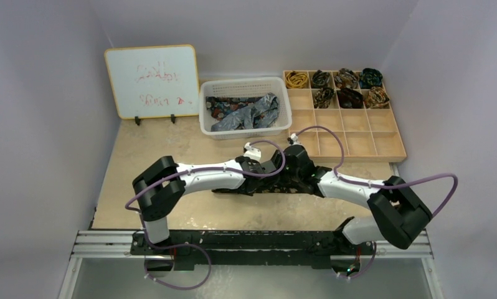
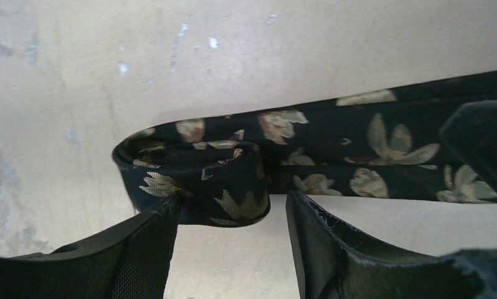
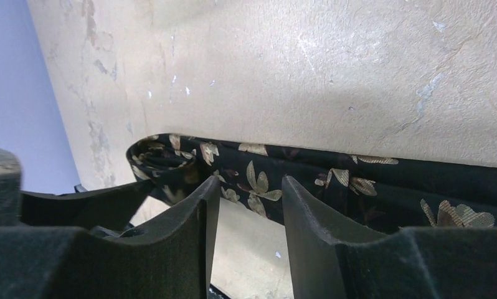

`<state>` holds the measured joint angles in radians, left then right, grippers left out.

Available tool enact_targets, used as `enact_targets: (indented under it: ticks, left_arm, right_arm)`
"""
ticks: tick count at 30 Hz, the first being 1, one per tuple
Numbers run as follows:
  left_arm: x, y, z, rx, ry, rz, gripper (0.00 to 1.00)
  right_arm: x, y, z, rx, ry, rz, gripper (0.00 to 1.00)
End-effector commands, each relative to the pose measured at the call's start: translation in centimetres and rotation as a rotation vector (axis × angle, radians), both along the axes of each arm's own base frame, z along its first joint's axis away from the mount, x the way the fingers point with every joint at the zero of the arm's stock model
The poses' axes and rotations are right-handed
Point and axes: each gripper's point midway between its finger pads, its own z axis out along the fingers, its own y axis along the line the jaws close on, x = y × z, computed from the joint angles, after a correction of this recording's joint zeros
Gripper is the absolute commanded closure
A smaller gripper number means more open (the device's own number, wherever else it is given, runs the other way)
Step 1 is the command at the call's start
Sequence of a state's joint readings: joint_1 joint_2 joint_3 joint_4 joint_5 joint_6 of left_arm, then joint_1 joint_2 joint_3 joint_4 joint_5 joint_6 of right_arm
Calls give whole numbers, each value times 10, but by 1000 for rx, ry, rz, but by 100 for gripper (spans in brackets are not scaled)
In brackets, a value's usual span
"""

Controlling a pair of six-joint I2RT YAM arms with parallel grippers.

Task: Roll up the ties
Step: Roll the tie at the center of the board.

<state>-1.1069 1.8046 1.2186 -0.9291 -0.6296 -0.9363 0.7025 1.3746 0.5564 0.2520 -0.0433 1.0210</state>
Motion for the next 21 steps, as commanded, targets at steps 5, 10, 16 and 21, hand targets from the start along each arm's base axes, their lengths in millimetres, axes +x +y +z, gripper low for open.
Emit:
enact_targets:
  ticks: [5, 10, 16, 21]
  left_arm:
    - [7, -33, 21, -241, 18, -48, 35]
    - [21, -33, 63, -490, -16, -74, 32]
    - [24, -4, 94, -665, -90, -78, 24]
    - [30, 46, 70, -749, -45, 92, 23]
  right_arm:
    - [6, -6, 16, 17, -42, -24, 52]
    - [10, -5, 28, 29, -98, -12, 37]
    - [4, 18, 61, 116, -305, 210, 19]
    - [2, 43, 62, 139, -322, 342, 22]
